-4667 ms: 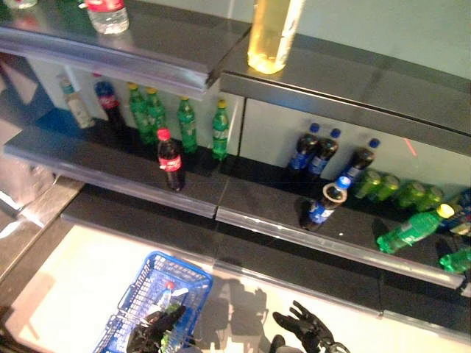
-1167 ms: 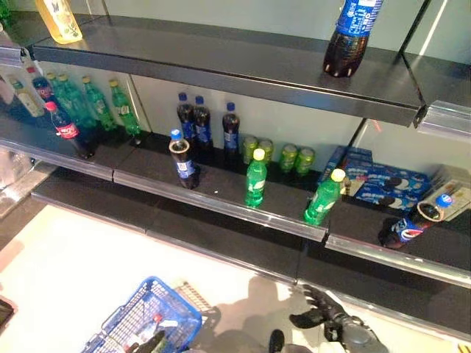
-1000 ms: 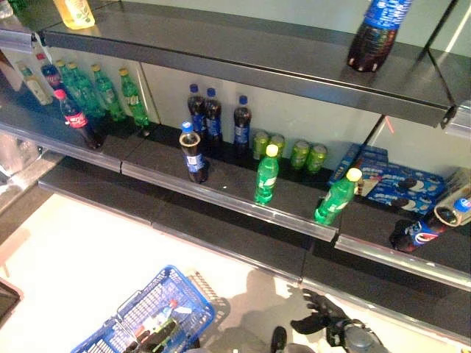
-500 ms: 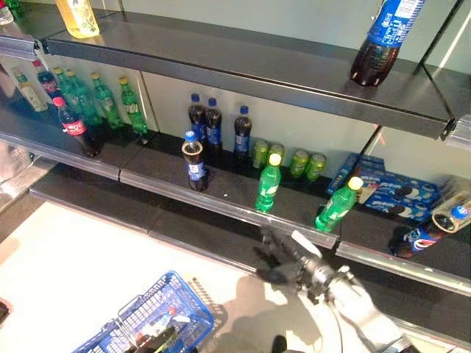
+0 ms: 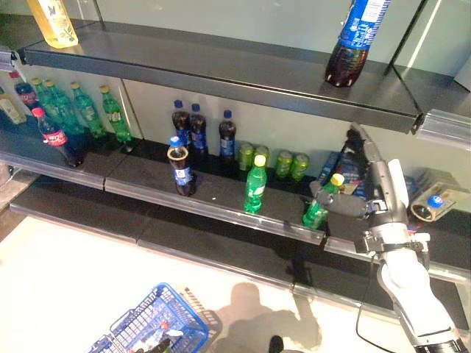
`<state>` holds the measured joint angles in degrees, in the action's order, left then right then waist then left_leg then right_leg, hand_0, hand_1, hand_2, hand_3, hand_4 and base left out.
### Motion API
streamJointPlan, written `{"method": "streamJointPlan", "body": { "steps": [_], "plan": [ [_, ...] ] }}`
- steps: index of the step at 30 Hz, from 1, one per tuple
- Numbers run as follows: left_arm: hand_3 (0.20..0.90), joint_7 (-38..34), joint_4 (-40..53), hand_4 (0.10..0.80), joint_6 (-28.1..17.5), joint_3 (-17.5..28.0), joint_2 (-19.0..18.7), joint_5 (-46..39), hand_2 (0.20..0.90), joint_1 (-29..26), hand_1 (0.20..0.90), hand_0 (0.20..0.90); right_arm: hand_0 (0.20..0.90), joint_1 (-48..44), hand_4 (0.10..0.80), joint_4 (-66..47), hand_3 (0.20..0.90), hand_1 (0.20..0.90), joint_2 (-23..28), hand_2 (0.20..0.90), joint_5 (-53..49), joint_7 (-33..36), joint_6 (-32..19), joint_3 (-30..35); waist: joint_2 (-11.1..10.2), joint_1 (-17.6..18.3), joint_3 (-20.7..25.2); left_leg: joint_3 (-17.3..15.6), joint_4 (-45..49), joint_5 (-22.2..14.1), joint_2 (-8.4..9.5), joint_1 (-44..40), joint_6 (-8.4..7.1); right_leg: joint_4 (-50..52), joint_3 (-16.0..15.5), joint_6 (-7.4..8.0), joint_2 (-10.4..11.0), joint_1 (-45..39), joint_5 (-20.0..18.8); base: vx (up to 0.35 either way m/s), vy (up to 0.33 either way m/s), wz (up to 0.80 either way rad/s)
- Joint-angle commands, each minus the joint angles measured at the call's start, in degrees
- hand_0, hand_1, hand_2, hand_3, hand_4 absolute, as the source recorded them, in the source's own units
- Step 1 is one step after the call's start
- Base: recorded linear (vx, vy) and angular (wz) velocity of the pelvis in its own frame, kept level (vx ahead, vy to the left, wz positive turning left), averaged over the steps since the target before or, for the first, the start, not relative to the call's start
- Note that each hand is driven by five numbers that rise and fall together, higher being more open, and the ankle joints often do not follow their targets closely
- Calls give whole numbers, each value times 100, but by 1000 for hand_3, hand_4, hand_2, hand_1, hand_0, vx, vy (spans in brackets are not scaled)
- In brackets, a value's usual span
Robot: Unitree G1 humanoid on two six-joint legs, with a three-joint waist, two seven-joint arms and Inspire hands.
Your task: Pick up the drink and place into the basket.
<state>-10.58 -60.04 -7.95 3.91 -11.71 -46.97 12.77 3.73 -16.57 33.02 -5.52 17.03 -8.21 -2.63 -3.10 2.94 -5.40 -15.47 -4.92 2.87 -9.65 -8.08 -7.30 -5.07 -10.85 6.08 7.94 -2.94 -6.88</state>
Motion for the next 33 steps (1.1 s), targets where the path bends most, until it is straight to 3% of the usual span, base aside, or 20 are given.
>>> {"method": "streamJointPlan", "body": {
  "steps": [1,13,21,24,27,33],
  "plan": [
    [200,520,231,100,-575,2,239,182,300,-359,300,300,900,-259,800,-612,900,900,273,900,108,467,-383,609,77,-31,111,92,260,-228,-72,37,286,433,-42,55,104,-247,606,30,5,-4],
    [200,428,425,100,-505,-203,187,45,300,-468,300,300,900,-168,800,21,900,900,139,900,32,925,-268,218,164,25,-252,167,1201,-516,-27,528,329,1101,16,-96,111,110,882,-11,15,-3],
    [200,288,750,100,-658,-710,152,-287,300,-863,300,300,900,-749,800,622,900,900,-78,900,80,1681,-634,-230,324,55,-972,332,1927,-632,55,1338,364,1740,64,-223,194,805,1031,-112,46,3],
    [200,281,805,100,-770,-836,116,-441,300,-1028,300,300,900,-1055,800,768,900,900,-165,900,79,2131,-705,-313,362,66,-1244,376,2148,-622,54,1645,363,1967,86,-257,231,1105,1048,-161,29,-3],
    [200,355,980,100,-953,-1026,135,-647,300,-1193,300,300,900,-1591,800,981,900,900,-257,900,240,2685,-672,-323,508,45,-1695,514,2453,-383,51,2113,281,2244,86,-331,266,1510,1049,-154,53,0],
    [200,440,1064,100,-969,-1131,169,-692,300,-1280,300,300,900,-2088,800,1156,900,900,-225,900,334,2970,-475,-351,672,2,-1968,617,2701,-165,94,2427,252,2433,93,-390,311,1703,1084,-16,31,3]
  ]
}}
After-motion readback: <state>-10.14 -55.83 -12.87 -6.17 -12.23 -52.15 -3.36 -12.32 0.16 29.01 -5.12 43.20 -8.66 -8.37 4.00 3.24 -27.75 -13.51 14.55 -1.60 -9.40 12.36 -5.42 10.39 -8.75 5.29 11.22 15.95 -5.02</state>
